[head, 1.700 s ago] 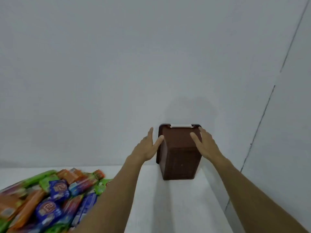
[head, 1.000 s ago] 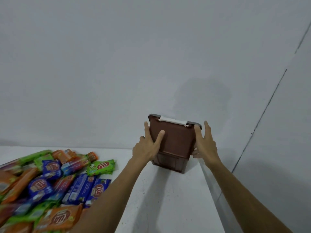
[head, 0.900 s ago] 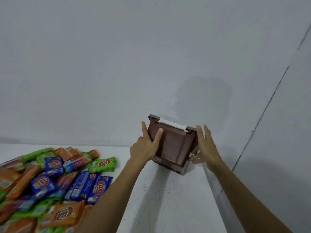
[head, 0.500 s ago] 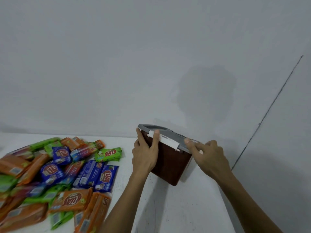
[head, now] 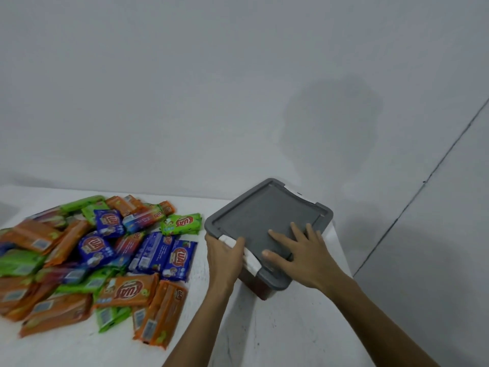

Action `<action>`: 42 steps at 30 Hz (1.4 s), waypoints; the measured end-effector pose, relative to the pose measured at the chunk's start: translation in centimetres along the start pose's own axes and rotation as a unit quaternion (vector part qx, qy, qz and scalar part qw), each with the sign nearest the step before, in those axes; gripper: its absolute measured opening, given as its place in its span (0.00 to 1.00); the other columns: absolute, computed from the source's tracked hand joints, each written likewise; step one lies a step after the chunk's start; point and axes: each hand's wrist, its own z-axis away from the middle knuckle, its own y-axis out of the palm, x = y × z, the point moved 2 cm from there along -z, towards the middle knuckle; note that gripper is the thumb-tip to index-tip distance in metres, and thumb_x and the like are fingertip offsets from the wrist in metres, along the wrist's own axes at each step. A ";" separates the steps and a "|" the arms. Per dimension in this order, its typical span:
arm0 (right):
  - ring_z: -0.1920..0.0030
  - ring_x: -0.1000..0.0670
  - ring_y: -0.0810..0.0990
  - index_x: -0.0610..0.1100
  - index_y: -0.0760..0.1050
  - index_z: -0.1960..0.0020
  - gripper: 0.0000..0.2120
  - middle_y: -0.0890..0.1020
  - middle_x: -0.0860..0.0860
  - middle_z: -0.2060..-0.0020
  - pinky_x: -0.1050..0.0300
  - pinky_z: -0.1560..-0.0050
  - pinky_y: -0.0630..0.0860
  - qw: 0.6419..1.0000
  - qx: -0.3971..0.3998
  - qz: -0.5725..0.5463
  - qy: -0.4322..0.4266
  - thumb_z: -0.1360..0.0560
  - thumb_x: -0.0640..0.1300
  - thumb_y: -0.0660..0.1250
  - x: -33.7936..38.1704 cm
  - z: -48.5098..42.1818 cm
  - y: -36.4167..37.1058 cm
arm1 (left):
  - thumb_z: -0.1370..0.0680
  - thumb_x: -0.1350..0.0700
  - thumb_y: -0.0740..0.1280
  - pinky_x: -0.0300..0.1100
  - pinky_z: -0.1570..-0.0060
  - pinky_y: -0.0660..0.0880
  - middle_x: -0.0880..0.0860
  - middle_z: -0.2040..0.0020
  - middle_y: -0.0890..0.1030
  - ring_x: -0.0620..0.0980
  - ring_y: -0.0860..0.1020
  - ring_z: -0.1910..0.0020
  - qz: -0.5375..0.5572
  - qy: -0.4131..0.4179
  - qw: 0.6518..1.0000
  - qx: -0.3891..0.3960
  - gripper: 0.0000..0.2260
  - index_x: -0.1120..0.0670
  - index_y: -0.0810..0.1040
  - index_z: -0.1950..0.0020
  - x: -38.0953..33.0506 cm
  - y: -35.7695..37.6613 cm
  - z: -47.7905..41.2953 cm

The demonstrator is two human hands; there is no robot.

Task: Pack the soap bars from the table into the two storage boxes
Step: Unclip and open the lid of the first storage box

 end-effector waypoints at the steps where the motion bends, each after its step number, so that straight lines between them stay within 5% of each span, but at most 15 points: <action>1: 0.22 0.39 0.40 0.68 0.47 0.25 0.40 0.46 0.48 0.21 0.40 0.25 0.39 1.000 0.001 0.009 -0.003 0.35 0.79 0.40 -0.3 -0.5 0.0 | 0.27 0.56 0.71 0.54 0.36 0.72 0.51 0.35 0.72 0.51 0.72 0.37 -0.003 0.004 1.000 0.014 0.29 0.51 0.60 0.30 0.2 -0.4 0.0; 7: 0.23 0.38 0.38 0.71 0.46 0.26 0.31 0.43 0.45 0.21 0.40 0.26 0.37 0.999 -0.021 0.035 -0.005 0.28 0.74 0.43 -1.6 -3.0 0.0 | 0.26 0.56 0.72 0.49 0.42 0.75 0.51 0.40 0.74 0.49 0.74 0.42 -0.044 0.035 0.997 0.061 0.26 0.53 0.64 0.33 1.1 -3.0 -0.9; 12: 0.23 0.39 0.39 0.68 0.49 0.25 0.32 0.41 0.45 0.21 0.38 0.25 0.41 0.996 -0.042 0.066 0.039 0.27 0.73 0.45 -3.5 -3.3 -0.4 | 0.23 0.56 0.69 0.47 0.49 0.78 0.51 0.42 0.76 0.50 0.78 0.46 -0.065 -0.032 0.970 0.231 0.21 0.49 0.63 0.35 1.1 -5.5 -2.0; 18: 0.23 0.39 0.54 0.69 0.48 0.25 0.30 0.40 0.48 0.22 0.40 0.27 0.60 0.995 -0.012 -0.066 0.078 0.25 0.70 0.52 -5.6 -0.4 0.7 | 0.30 0.52 0.72 0.49 0.43 0.78 0.52 0.40 0.80 0.51 0.80 0.44 -0.098 -0.050 0.935 0.338 0.28 0.49 0.68 0.32 0.0 -7.7 -4.2; 22: 0.23 0.41 0.57 0.62 0.53 0.23 0.30 0.45 0.46 0.21 0.44 0.27 0.60 0.983 -0.031 -0.165 0.081 0.23 0.63 0.59 -5.6 2.3 2.1 | 0.22 0.59 0.67 0.48 0.46 0.79 0.50 0.36 0.75 0.51 0.80 0.43 -0.064 -0.020 0.954 0.293 0.31 0.43 0.57 0.23 -0.2 -7.6 -4.0; 25: 0.29 0.42 0.65 0.61 0.53 0.23 0.29 0.62 0.44 0.27 0.46 0.30 0.65 0.975 -0.052 -0.201 0.076 0.22 0.61 0.58 -5.9 3.6 3.0 | 0.18 0.57 0.60 0.46 0.41 0.73 0.56 0.28 0.66 0.54 0.73 0.36 -0.183 0.076 0.952 0.235 0.31 0.43 0.47 0.21 -0.2 -7.1 -2.3; 28: 0.38 0.46 0.74 0.57 0.55 0.23 0.26 0.72 0.45 0.33 0.56 0.39 0.69 0.967 -0.074 -0.233 0.071 0.20 0.56 0.56 -5.8 4.4 3.3 | 0.17 0.54 0.56 0.45 0.43 0.70 0.65 0.32 0.72 0.60 0.75 0.39 -0.306 0.156 0.917 0.202 0.27 0.47 0.47 0.21 -0.1 -6.6 -0.9; 32: 0.32 0.47 0.70 0.56 0.57 0.24 0.22 0.67 0.50 0.27 0.56 0.35 0.67 0.950 -0.091 -0.291 0.070 0.17 0.51 0.53 -5.7 4.9 3.2 | 0.16 0.51 0.55 0.47 0.40 0.69 0.60 0.33 0.74 0.56 0.75 0.39 -0.349 0.176 0.905 0.170 0.25 0.47 0.49 0.21 0.2 -6.9 -0.3; 35: 0.30 0.48 0.68 0.57 0.59 0.24 0.21 0.66 0.52 0.26 0.57 0.33 0.65 0.938 -0.086 -0.329 0.067 0.17 0.50 0.52 -5.9 5.0 3.1 | 0.17 0.50 0.55 0.44 0.51 0.72 0.58 0.49 0.81 0.49 0.78 0.54 -0.345 0.164 0.908 0.171 0.26 0.45 0.49 0.21 0.3 -7.2 -0.4; 38: 0.31 0.50 0.68 0.59 0.60 0.25 0.20 0.66 0.54 0.27 0.59 0.35 0.65 0.930 -0.082 -0.354 0.061 0.16 0.50 0.51 -6.1 5.0 3.1 | 0.17 0.50 0.55 0.43 0.57 0.70 0.51 0.63 0.77 0.46 0.76 0.61 -0.355 0.165 0.902 0.184 0.25 0.46 0.49 0.21 0.3 -7.2 -0.6; 40: 0.30 0.51 0.67 0.60 0.60 0.25 0.20 0.66 0.56 0.27 0.56 0.32 0.65 0.922 -0.082 -0.373 0.056 0.16 0.51 0.51 -6.5 5.0 3.1 | 0.16 0.51 0.54 0.44 0.53 0.73 0.52 0.59 0.78 0.47 0.77 0.59 -0.348 0.170 0.902 0.190 0.25 0.45 0.50 0.21 0.1 -7.4 -0.6; 42: 0.31 0.56 0.69 0.62 0.61 0.26 0.19 0.67 0.61 0.29 0.56 0.34 0.70 0.889 -0.087 -0.446 0.056 0.17 0.52 0.50 -7.2 5.1 3.1 | 0.16 0.52 0.53 0.43 0.43 0.71 0.51 0.43 0.77 0.47 0.76 0.46 -0.312 0.164 0.915 0.196 0.23 0.45 0.51 0.21 0.1 -7.8 -0.7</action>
